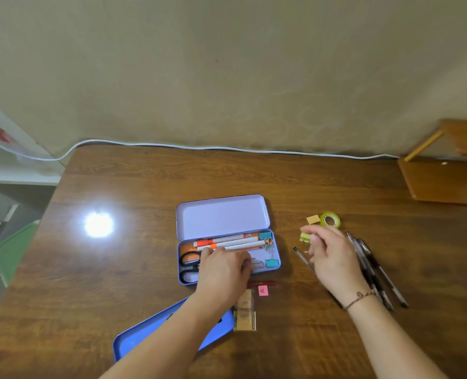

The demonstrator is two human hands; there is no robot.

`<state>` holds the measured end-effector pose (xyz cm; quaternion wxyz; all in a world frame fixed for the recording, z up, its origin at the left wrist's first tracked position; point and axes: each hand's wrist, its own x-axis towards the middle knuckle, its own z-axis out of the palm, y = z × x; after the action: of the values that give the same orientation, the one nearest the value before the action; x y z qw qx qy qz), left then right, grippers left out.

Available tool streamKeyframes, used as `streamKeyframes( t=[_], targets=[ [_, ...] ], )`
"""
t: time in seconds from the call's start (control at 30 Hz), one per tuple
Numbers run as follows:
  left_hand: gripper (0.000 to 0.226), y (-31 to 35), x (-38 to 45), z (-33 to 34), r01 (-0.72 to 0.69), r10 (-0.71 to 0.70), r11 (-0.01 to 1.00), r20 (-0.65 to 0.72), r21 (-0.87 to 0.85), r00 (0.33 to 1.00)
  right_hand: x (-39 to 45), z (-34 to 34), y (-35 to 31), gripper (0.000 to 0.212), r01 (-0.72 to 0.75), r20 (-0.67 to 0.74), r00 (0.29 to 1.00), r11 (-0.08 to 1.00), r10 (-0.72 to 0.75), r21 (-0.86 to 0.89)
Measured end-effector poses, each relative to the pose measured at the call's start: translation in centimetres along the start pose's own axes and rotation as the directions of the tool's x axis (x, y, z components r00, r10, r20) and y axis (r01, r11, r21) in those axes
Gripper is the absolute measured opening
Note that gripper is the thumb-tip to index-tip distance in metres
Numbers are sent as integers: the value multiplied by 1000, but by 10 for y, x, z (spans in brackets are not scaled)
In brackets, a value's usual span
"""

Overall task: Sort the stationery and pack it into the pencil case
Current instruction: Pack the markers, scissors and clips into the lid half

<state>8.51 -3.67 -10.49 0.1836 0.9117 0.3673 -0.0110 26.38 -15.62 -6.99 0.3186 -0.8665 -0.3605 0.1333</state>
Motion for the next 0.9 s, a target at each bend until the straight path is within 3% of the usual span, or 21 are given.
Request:
streamKeyframes(
  t=[0.33, 0.9],
  targets=[
    [16, 14, 20, -12, -31, 8, 981, 120, 192, 993, -25, 3, 8, 27, -116, -25, 992, 984, 121, 133],
    [21, 22, 41, -2, -256, 273, 956, -121, 140, 954, -49, -8, 7, 24, -246, 28, 969, 944, 246, 220]
  ],
)
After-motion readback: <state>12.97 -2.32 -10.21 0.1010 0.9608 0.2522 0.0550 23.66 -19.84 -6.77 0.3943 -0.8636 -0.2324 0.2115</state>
